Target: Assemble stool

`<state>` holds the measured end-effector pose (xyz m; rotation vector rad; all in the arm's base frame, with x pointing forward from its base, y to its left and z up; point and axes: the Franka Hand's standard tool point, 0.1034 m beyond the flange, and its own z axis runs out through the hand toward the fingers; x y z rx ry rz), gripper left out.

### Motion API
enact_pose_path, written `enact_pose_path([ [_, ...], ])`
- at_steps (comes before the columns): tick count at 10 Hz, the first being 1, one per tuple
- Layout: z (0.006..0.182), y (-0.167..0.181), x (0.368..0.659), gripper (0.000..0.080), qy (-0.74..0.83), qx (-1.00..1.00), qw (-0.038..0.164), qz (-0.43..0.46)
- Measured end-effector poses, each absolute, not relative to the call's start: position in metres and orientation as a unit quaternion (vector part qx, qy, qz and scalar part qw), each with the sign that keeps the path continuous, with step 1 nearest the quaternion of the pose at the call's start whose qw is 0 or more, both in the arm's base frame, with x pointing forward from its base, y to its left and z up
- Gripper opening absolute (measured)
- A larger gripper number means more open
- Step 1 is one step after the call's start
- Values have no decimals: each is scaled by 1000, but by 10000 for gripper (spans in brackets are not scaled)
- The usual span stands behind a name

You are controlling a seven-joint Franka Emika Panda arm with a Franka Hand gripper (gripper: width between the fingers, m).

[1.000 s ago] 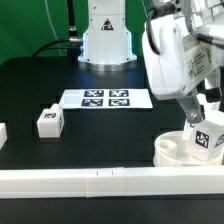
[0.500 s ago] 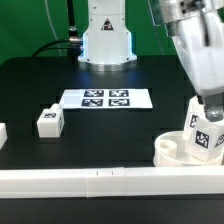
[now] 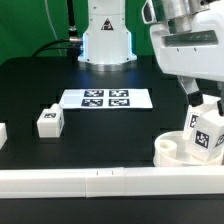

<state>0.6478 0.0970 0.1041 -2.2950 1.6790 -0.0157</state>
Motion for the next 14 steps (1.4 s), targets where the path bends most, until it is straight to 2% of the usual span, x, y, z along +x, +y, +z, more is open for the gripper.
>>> enact_pose_path([
  [1,104,96,648,648,561,-815,145,-10],
  [3,108,100,650,648,406,-905,120,-38],
  [6,107,107,653,648,262,-958,108,-53],
  [9,106,103,653,648,186,-976,98,-62],
  [10,106,101,653,648,124,-986,87,-68],
  [11,101,101,653,648,26,-995,61,-74],
  [13,94,101,651,648,-88,-994,31,-66],
  [14,94,102,650,648,-136,-988,23,-63],
])
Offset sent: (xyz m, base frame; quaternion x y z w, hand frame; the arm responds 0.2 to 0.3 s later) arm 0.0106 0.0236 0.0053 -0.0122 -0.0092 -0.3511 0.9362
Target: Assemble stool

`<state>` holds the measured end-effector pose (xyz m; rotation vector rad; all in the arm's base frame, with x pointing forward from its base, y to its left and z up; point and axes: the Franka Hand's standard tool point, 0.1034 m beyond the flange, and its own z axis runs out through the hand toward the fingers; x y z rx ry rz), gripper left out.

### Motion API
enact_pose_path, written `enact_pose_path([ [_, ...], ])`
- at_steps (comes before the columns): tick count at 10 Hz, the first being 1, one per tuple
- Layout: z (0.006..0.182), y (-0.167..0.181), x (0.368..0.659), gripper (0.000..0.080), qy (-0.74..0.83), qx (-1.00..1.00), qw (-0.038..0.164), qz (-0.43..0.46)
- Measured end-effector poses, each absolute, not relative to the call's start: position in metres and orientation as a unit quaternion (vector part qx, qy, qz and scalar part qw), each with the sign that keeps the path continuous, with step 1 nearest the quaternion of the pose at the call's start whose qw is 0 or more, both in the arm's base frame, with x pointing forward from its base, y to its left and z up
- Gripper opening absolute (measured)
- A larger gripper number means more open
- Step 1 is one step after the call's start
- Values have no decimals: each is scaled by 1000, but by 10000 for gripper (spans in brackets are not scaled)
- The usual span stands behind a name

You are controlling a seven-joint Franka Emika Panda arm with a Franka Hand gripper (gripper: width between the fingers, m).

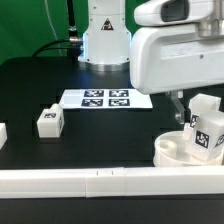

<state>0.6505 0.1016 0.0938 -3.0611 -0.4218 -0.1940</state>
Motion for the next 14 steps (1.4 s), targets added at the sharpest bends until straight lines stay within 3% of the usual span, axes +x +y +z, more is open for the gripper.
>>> enact_pose_path([
  [5,92,98,651,648,-244,-968,4,-58],
  [11,83,105,648,629,-226,-973,9,-52],
  [12,82,105,648,455,-224,-973,9,-52],
  [13,82,105,649,331,-219,-974,9,-54],
  [14,82,104,649,331,-219,-974,9,-54],
])
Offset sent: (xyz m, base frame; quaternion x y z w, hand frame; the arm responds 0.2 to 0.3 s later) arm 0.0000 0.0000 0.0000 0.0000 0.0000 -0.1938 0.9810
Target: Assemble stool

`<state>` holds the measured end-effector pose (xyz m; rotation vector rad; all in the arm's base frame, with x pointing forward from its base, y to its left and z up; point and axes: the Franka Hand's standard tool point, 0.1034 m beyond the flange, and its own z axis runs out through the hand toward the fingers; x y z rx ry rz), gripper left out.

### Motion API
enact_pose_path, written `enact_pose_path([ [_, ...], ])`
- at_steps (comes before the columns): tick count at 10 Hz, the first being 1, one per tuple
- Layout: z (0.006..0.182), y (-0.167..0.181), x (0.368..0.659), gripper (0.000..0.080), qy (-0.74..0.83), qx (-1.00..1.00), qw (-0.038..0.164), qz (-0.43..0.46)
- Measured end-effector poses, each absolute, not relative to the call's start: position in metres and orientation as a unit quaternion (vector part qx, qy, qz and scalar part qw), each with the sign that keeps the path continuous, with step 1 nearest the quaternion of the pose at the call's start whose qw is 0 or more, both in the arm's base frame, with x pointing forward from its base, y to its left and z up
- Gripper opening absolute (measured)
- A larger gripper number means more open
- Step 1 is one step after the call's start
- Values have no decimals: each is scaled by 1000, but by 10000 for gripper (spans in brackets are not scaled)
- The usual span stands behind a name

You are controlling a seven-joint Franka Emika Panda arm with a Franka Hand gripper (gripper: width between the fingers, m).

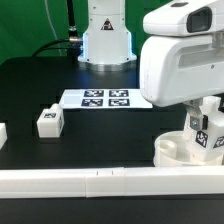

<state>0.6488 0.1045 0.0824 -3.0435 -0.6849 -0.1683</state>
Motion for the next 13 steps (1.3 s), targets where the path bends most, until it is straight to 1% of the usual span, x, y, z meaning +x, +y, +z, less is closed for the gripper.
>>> enact_pose_path([
  [3,82,104,649,335,-195,-979,10,-54],
  [4,82,104,649,335,-166,-985,12,-53],
  [6,82,104,649,335,-78,-995,18,-54],
  [11,80,109,642,337,208,-975,36,-74],
  [13,79,109,639,338,334,-939,37,-70],
])
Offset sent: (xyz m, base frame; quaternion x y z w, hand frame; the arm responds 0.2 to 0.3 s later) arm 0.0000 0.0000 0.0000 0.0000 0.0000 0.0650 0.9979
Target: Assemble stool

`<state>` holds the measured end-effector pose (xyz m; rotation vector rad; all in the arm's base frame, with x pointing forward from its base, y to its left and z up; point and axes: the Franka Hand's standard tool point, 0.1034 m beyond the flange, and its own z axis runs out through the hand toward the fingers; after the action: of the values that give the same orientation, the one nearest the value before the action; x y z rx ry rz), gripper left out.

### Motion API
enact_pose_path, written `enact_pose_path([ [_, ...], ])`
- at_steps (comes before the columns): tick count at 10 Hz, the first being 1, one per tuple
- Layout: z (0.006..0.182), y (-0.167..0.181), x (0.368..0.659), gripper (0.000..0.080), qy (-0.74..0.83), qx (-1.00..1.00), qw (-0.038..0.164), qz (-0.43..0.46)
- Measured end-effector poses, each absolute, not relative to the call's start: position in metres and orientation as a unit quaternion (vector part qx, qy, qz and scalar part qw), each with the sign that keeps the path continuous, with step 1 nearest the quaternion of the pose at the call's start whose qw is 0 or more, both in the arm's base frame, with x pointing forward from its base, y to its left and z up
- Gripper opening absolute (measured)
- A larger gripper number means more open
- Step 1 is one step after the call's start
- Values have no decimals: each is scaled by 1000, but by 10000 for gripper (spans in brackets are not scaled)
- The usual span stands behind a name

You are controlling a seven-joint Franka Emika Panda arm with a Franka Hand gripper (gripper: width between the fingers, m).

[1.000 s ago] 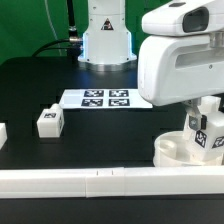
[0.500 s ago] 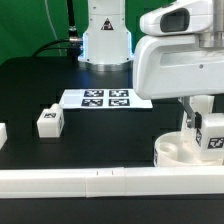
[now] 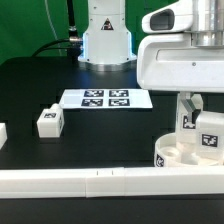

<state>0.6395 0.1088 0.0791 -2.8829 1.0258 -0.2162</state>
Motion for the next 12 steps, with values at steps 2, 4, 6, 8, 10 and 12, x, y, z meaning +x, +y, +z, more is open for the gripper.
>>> enact_pose_path([
  [2,79,110,636,338,428,-901,34,-63],
  [4,79,109,636,338,480,-874,39,-58],
  [6,79,108,635,338,517,-853,42,-54],
  [8,78,107,635,338,559,-827,45,-50],
  [10,78,108,634,338,602,-796,49,-43],
  [12,78,111,632,338,682,-728,60,-29],
])
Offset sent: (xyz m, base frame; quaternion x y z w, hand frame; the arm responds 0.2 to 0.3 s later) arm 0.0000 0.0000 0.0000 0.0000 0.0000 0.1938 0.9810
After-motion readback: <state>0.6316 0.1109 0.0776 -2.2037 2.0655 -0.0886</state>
